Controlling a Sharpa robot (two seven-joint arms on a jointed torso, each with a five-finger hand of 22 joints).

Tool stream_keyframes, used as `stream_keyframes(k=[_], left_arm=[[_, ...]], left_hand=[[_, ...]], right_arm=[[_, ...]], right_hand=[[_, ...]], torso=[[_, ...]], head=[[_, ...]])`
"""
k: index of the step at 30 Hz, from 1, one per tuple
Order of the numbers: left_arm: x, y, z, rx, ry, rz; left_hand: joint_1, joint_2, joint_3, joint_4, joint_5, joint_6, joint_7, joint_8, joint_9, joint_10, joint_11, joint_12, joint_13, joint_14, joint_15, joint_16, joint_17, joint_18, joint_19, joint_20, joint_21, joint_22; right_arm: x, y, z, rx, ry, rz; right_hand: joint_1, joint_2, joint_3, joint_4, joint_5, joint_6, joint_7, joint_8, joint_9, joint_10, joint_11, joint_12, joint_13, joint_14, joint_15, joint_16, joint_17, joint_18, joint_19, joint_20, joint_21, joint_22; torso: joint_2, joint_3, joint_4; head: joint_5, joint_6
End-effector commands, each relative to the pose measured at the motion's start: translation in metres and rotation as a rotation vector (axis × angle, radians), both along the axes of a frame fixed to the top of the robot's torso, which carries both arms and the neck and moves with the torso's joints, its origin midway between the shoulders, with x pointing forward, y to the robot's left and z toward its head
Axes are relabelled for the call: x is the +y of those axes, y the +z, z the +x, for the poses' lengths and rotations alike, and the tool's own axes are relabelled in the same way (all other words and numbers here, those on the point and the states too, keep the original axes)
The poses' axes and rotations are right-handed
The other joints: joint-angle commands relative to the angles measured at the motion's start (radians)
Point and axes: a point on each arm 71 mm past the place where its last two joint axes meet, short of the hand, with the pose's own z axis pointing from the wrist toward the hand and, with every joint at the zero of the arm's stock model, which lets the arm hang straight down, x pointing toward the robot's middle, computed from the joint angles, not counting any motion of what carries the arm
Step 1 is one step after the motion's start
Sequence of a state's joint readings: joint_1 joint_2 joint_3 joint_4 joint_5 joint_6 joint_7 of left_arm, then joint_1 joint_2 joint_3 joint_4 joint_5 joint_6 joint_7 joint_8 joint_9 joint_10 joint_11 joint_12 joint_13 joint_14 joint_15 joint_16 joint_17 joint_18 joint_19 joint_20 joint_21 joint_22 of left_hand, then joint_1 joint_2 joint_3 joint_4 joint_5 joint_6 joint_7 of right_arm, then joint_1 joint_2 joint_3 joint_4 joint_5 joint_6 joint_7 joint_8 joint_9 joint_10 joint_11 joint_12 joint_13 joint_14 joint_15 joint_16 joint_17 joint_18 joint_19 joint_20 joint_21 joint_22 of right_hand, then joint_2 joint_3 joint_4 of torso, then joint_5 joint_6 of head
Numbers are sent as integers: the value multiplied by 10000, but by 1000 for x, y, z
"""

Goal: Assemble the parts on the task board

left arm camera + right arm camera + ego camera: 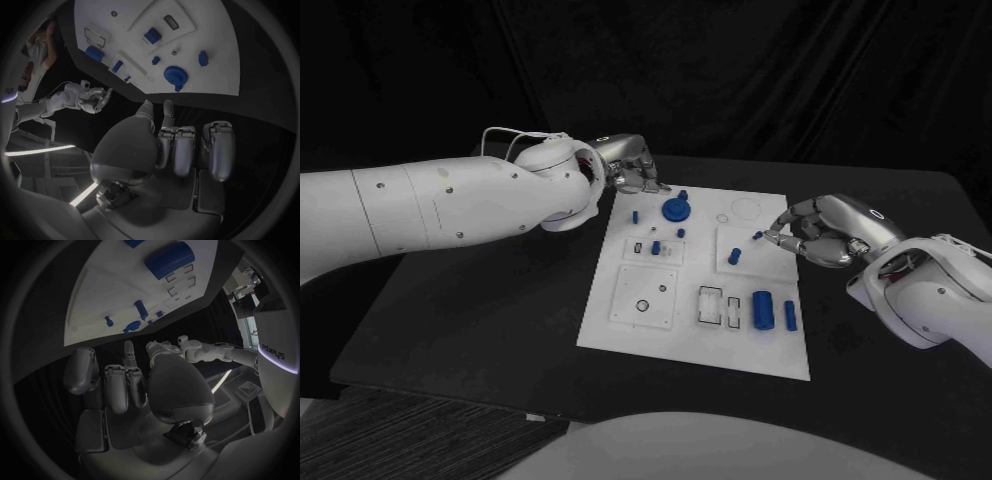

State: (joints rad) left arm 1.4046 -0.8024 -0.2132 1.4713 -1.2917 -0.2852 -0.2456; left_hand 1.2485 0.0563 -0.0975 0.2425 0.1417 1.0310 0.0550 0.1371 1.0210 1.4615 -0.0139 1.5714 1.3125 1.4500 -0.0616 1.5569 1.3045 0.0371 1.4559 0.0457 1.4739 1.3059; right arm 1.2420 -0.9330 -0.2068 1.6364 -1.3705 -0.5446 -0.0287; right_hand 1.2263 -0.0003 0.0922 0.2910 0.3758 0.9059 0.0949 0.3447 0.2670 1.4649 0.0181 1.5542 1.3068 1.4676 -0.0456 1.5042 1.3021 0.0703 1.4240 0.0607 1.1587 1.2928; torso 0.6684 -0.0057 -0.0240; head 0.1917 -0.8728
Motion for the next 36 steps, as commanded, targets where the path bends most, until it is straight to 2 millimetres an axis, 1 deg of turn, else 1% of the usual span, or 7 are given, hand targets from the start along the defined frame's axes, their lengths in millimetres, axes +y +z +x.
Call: stream_keyframes(k=[1,4,7,21,25,28,36], left_arm=[[4,-3,4,-260,157,498],[11,-9,8,111,538,916],[17,-14,12,462,838,1276],[20,-26,22,1111,1332,1968],[19,-28,24,1222,1290,2062],[19,-29,26,1319,1253,2145],[20,-32,29,1577,1351,2396]], left_hand=[[-454,-16,-94,379,-317,-41,-66,600,677,1093,-104,-6,2583,1208,-110,139,2663,-181,817,-31,161,2397],[-858,-44,-148,427,-449,-253,-138,1208,1430,1093,-134,-6,2583,1208,-163,139,2663,-196,849,-108,231,2419],[-1063,-71,-182,445,-432,-364,-174,1532,1852,1093,-170,-6,2583,1208,-192,139,2663,-215,888,-142,314,2443],[-1983,83,-429,487,-423,65,-351,2032,2298,1093,-303,-6,2583,1208,-292,139,2663,-215,896,-227,318,2443],[-2258,168,-537,482,-480,752,-516,1979,2125,1093,-438,-6,2583,1208,-395,139,2663,-216,900,-320,325,2446],[-2359,234,-658,470,-474,1599,-668,1413,1398,1093,-577,-6,2583,1208,-527,139,2663,-218,902,-456,327,2447],[-2249,277,-707,451,-313,1908,-637,709,581,1093,-563,-6,2583,1208,-519,139,2663,-208,883,-466,281,2433]], right_arm=[[0,3,-2,-347,79,226],[0,3,-3,-275,72,199],[0,3,-4,-221,76,184],[1,2,-6,-87,97,137],[1,2,-5,-15,72,88],[1,1,-5,28,50,56],[1,0,-4,69,30,12]], right_hand=[[-22,-49,-175,-32,213,10,-31,144,141,1059,-28,166,2640,864,-49,157,2011,85,80,-11,284,1748],[10,-57,-163,-37,245,21,-36,153,144,1059,-33,166,2640,862,-52,152,2004,87,79,-14,274,1745],[28,-60,-156,-39,263,25,-39,156,145,1059,-35,166,2640,863,-54,153,2005,86,81,-16,278,1746],[45,-64,-149,-40,283,31,-40,161,146,1059,-37,166,2640,865,-56,157,2011,88,79,-18,270,1743],[151,-73,-102,-65,374,41,-52,171,148,1059,-47,166,2640,859,-65,141,1990,93,74,-27,249,1737],[249,-93,-62,-74,458,44,-56,177,148,1059,-52,166,2640,854,-70,123,1968,97,66,-33,226,1730],[270,-96,-52,-74,477,43,-56,178,148,1059,-53,166,2640,852,-71,119,1963,99,61,-34,213,1726]], torso=[[27,-37,5],[45,-40,14],[55,-34,35],[112,-79,38],[106,-76,37],[103,-72,47],[99,-72,34]], head=[[-3,2],[-27,2],[-61,2],[-40,2],[-45,2],[-65,2],[-49,2]])
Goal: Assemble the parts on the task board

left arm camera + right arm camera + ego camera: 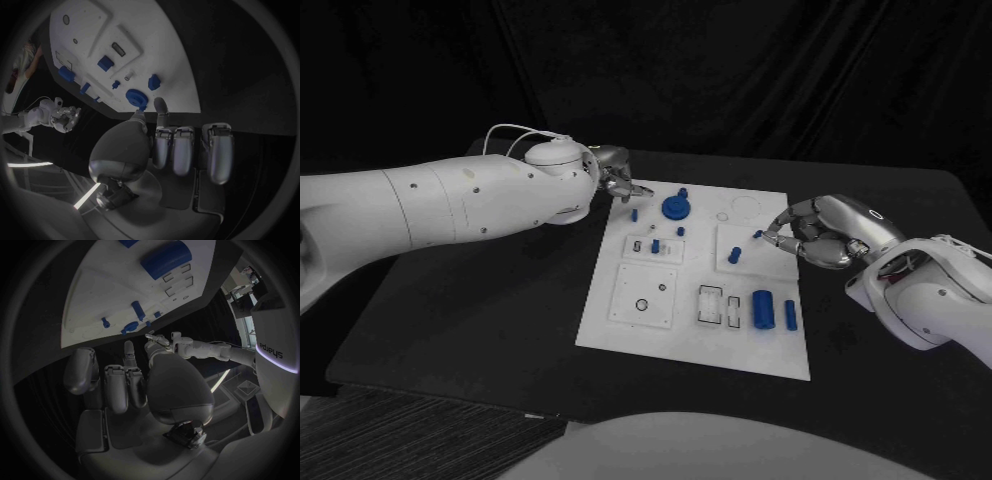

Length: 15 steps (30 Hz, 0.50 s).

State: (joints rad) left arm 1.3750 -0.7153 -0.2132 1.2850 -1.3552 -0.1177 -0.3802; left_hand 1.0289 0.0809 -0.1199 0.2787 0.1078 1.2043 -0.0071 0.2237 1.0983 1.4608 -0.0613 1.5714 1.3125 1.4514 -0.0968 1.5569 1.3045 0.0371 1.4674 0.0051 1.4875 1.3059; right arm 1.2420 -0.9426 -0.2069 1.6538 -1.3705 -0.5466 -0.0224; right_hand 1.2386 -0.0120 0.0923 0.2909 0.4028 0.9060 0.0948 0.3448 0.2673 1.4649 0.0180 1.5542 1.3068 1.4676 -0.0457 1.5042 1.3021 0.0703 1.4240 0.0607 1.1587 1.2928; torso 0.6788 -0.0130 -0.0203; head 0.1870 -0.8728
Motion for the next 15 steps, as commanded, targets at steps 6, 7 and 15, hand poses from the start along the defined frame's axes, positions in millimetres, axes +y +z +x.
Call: stream_keyframes(k=[6,7,15], left_arm=[[-1,-5,0,464,-36,334],[-1,-5,0,481,-36,344],[-3,-10,-1,627,-83,382]], left_hand=[[148,20,-449,64,260,269,-6,-360,-437,1100,-77,-6,2583,1194,-156,139,2663,-206,763,-47,136,2431],[169,18,-445,62,284,274,-5,-376,-455,1100,-76,-6,2583,1194,-156,139,2663,-205,760,-46,128,2429],[407,-41,-403,15,455,308,1,-505,-594,1100,-68,-6,2583,1194,-150,139,2663,-197,747,-38,96,2419]], right_arm=[[0,-2,1,129,-82,-101],[0,-2,1,137,-81,-106],[1,-3,2,172,-74,-134]], right_hand=[[156,18,-49,-70,215,42,-53,177,145,1059,-52,166,2640,848,-70,107,1947,103,54,-34,193,1721],[156,18,-49,-70,215,42,-53,177,145,1059,-52,166,2640,848,-70,107,1947,103,54,-34,193,1721],[160,16,-47,-63,221,40,-50,176,145,1059,-50,166,2640,842,-69,89,1923,111,39,-35,154,1710]], torso=[[-4,5,-10],[-2,2,-5],[-1,-1,-9]], head=[[3,2],[7,2],[8,2]])
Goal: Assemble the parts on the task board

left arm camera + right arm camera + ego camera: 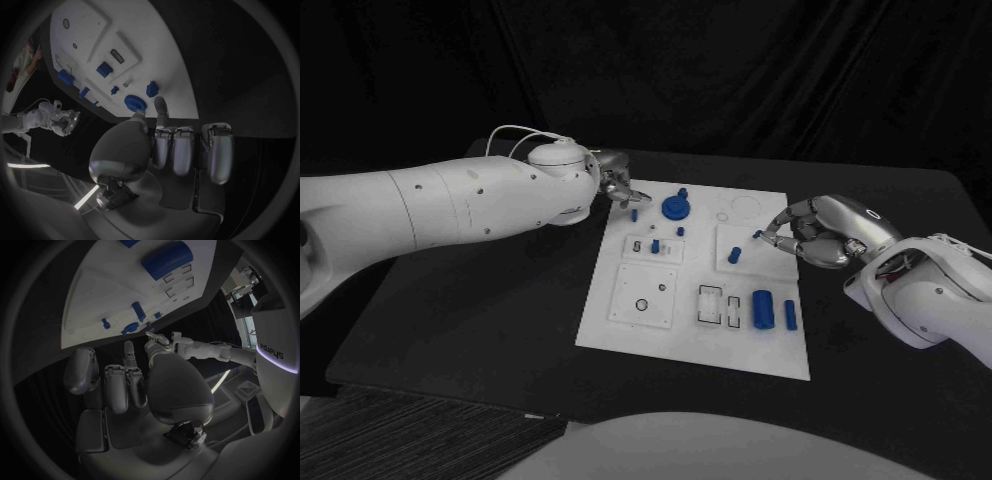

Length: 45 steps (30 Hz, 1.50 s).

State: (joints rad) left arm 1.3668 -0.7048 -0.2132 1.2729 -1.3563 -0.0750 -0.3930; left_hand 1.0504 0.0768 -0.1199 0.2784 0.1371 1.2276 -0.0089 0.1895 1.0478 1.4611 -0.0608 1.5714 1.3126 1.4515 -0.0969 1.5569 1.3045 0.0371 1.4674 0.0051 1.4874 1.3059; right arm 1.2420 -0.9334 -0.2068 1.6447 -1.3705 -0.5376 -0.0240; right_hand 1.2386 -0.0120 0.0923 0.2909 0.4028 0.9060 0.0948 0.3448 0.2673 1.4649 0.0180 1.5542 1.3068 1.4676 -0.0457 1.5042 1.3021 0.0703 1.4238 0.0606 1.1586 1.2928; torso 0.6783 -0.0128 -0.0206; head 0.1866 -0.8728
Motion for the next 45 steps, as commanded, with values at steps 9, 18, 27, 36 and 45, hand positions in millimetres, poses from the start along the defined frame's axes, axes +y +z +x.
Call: stream_keyframes(k=[9,18,27,36,45], left_arm=[[-3,-7,-2,309,-131,138],[-4,-8,-3,433,-77,233],[-4,-9,-3,515,-68,286],[-6,-10,-4,574,-148,287],[0,-8,-10,627,-102,289]], left_hand=[[296,-69,-409,13,71,88,31,-238,-168,1097,-65,-7,2582,1193,-143,139,2663,-196,744,-34,91,2417],[369,-68,-390,27,98,-14,70,-348,-237,1097,-37,-7,2582,1193,-126,139,2663,-183,721,-20,32,2400],[528,-71,-336,7,356,-57,91,-403,-260,1097,-15,-7,2582,1193,-103,139,2663,-176,706,1,-3,2389],[536,-131,-361,42,508,-180,138,-491,-294,1097,17,-7,2582,1193,-80,139,2663,-163,682,21,-61,2372],[333,-216,-572,91,1009,-1608,561,-842,129,1097,374,-7,2582,1193,214,139,2663,-131,613,276,-224,2327]], right_arm=[[0,-2,1,106,-118,-73],[1,-2,1,119,-104,-81],[2,-2,2,122,-87,-91],[3,-3,3,122,-75,-99],[2,-3,3,115,-99,-107]], right_hand=[[160,16,-47,-63,220,40,-50,176,144,1059,-50,166,2640,842,-69,89,1923,111,41,-34,155,1710],[165,13,-43,-53,228,36,-46,174,143,1059,-47,166,2640,840,-68,86,1919,112,38,-34,148,1708],[165,13,-43,-53,228,36,-46,174,143,1059,-47,166,2640,840,-68,86,1919,112,38,-34,148,1708],[165,13,-43,-53,228,36,-46,174,143,1059,-47,166,2640,840,-68,86,1919,112,38,-34,148,1708],[165,13,-43,-53,228,36,-46,174,143,1059,-47,166,2640,840,-68,86,1919,112,38,-34,148,1708]], torso=[[3,0,-2],[-8,3,4],[-5,3,-3],[0,4,4],[4,-2,-1]], head=[[-6,2],[-14,2],[-40,2],[-50,2],[-106,2]])
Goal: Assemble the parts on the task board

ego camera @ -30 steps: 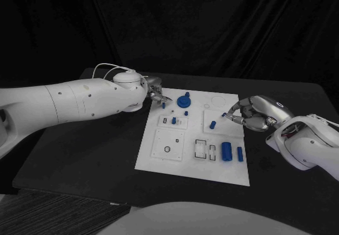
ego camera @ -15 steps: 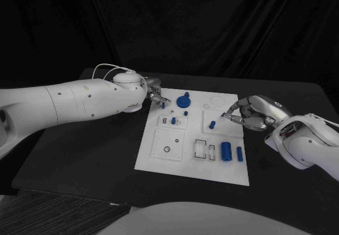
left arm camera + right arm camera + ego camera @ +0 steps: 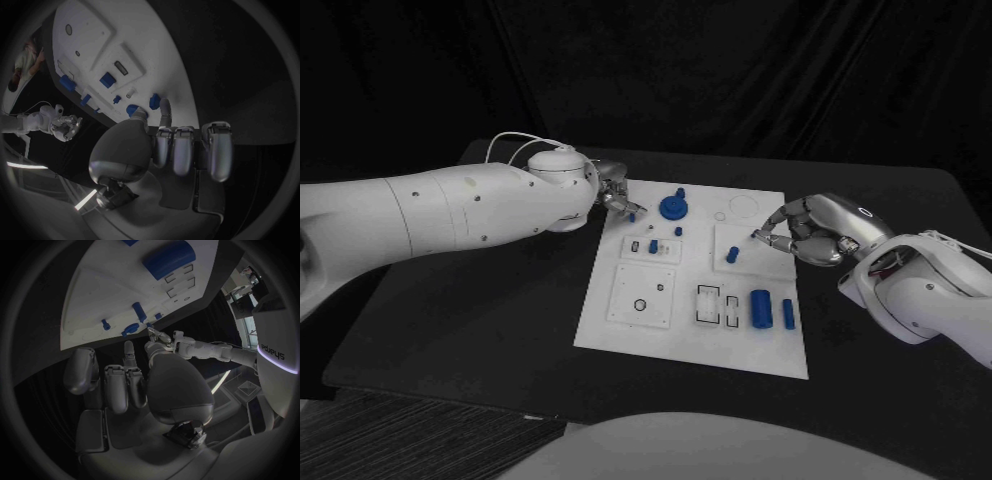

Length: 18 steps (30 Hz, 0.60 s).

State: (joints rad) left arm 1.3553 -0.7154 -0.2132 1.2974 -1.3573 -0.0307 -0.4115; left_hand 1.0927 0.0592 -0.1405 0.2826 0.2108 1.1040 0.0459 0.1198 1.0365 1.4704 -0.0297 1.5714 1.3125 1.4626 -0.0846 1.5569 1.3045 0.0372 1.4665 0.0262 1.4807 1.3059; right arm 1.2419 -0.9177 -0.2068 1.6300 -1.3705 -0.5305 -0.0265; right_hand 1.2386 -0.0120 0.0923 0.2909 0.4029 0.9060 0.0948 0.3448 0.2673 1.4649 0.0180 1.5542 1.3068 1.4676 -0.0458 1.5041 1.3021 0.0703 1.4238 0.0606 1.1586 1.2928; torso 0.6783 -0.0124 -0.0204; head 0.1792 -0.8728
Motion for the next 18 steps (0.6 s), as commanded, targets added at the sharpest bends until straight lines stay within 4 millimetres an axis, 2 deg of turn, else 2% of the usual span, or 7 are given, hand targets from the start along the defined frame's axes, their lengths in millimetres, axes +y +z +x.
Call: stream_keyframes(k=[1,5,8,12,13,15,18], left_arm=[[2,2,-3,92,-29,68],[7,14,-3,231,96,-59],[10,25,-3,644,305,-448],[9,43,1,1282,288,-665],[8,47,2,1501,219,-603],[6,55,6,2081,96,-437],[3,63,12,2776,137,-474]], left_hand=[[-70,-37,-371,46,359,-463,34,-145,300,1004,83,-6,2583,1082,110,139,2663,-128,616,86,-172,2323],[42,-46,-371,36,676,-748,101,-164,451,1004,141,-6,2583,1082,162,139,2663,-125,612,142,-184,2320],[373,-63,-293,-27,988,-1109,187,-237,556,1004,217,-6,2583,1082,227,139,2663,-116,593,200,-227,2309],[1022,-60,-34,-273,2184,-1648,311,-343,670,1004,320,-6,2583,1082,311,139,2663,-96,547,276,-320,2283],[1202,-58,78,-354,2387,-1830,355,-371,693,1004,358,-6,2583,1082,348,139,2663,-88,525,308,-362,2271],[1500,-29,325,-454,2286,-2171,444,-451,672,1004,421,-6,2583,1082,409,139,2663,-78,494,370,-413,2257],[1522,-31,510,-344,1819,-2284,527,-516,464,1004,513,-6,2583,1082,497,139,2663,-73,473,446,-437,2250]], right_arm=[[-1,-1,0,69,-130,-48],[-1,-1,0,68,-150,-45],[-1,-1,0,72,-171,-43],[-1,-1,0,84,-180,-41],[-1,-1,0,83,-179,-36],[1,-1,-1,86,-166,-24],[2,-1,-1,94,-141,-12]], right_hand=[[165,13,-43,-53,227,36,-46,174,142,1059,-47,166,2640,840,-68,86,1919,111,38,-34,148,1708],[171,6,-39,-42,233,33,-43,173,141,1059,-44,166,2640,839,-65,85,1919,112,34,-34,141,1706],[173,3,-38,-38,236,32,-42,172,140,1059,-43,166,2640,839,-64,85,1919,112,33,-34,139,1706],[173,-2,-39,-36,236,31,-40,172,140,1059,-42,166,2640,839,-64,86,1921,112,32,-34,136,1705],[173,-2,-39,-36,236,31,-40,172,140,1059,-42,166,2640,839,-64,86,1921,112,32,-34,136,1705],[173,-2,-39,-36,236,31,-40,172,140,1059,-42,166,2640,839,-64,86,1921,112,32,-34,136,1705],[171,-7,-41,-33,236,32,-39,172,139,1059,-41,166,2640,844,-63,100,1939,108,39,-34,156,1710]], torso=[[4,-7,0],[5,-4,1],[1,-4,3],[0,-7,-1],[-1,-7,-4],[-16,0,-17],[-10,6,-50]], head=[[-54,2],[-87,2],[-128,2],[-145,2],[-144,2],[-136,2],[-109,2]])
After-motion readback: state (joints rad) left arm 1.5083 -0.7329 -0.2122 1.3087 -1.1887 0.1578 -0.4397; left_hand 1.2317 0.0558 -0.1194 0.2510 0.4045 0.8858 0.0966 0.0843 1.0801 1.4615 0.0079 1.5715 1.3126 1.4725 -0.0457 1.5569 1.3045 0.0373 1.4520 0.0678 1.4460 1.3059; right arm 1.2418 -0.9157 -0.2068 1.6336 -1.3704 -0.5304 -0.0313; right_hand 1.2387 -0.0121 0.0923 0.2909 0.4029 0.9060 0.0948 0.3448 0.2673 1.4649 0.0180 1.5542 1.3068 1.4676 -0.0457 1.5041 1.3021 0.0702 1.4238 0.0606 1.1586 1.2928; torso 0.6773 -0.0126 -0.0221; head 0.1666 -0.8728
